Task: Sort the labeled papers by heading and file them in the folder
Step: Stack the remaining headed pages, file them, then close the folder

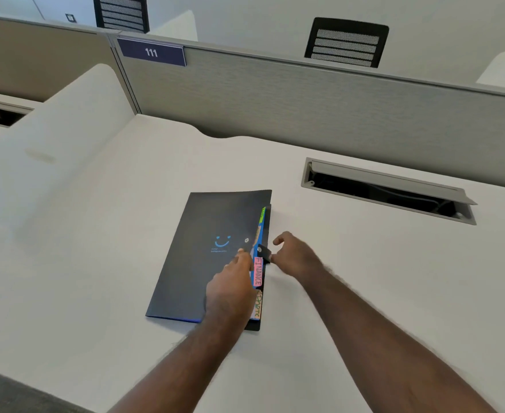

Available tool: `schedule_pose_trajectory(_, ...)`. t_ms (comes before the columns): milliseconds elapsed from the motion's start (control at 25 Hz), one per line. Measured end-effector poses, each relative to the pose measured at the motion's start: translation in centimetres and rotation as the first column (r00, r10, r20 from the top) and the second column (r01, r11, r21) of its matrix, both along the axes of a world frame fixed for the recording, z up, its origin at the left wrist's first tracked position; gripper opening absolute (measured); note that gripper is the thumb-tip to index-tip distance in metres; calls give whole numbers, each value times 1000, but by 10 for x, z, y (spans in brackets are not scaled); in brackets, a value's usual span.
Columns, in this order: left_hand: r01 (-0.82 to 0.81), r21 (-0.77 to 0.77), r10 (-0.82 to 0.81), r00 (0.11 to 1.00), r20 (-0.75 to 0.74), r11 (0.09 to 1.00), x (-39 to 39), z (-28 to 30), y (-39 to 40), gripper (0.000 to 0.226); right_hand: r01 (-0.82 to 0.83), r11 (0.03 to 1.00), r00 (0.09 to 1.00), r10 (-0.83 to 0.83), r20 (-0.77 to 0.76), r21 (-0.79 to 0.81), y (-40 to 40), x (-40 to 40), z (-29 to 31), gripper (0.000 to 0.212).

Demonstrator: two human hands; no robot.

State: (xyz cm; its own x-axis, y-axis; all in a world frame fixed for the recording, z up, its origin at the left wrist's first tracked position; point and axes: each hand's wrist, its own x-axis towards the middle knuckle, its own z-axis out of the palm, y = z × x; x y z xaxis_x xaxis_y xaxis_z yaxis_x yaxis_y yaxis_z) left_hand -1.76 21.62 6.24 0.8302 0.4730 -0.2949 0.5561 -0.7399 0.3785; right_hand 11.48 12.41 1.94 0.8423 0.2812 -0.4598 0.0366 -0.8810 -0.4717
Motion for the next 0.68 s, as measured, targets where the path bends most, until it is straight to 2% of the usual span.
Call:
schedule_pose_trajectory(80,52,1,-52,997,-57,999,2,-11,-17,45,-90,996,996,90,25,-8,-2,-13,-19,45)
schedule_pose_trajectory(160,100,1,-100,992,-82,995,3,-22,-29,46,-178,983,979,181,90,-36,-3,-24,-34,34)
schedule_pose_trajectory(320,68,-24,-70,995,-67,997,3,-25,-30,43,-236,955,917,279,284,-178,-5,-23,-39,29)
schedule_pose_trajectory(560,-5,-49,4,1000,-18,999,2,-18,-25,36,-163,980,903,196,383,-118,-19,-20,-46,29)
schedule_pose_trajectory(680,-12,-65,12,1000,2,998,0,-23,-29,37,-16,998,941,36,338,-62,-28,-22,-51,25)
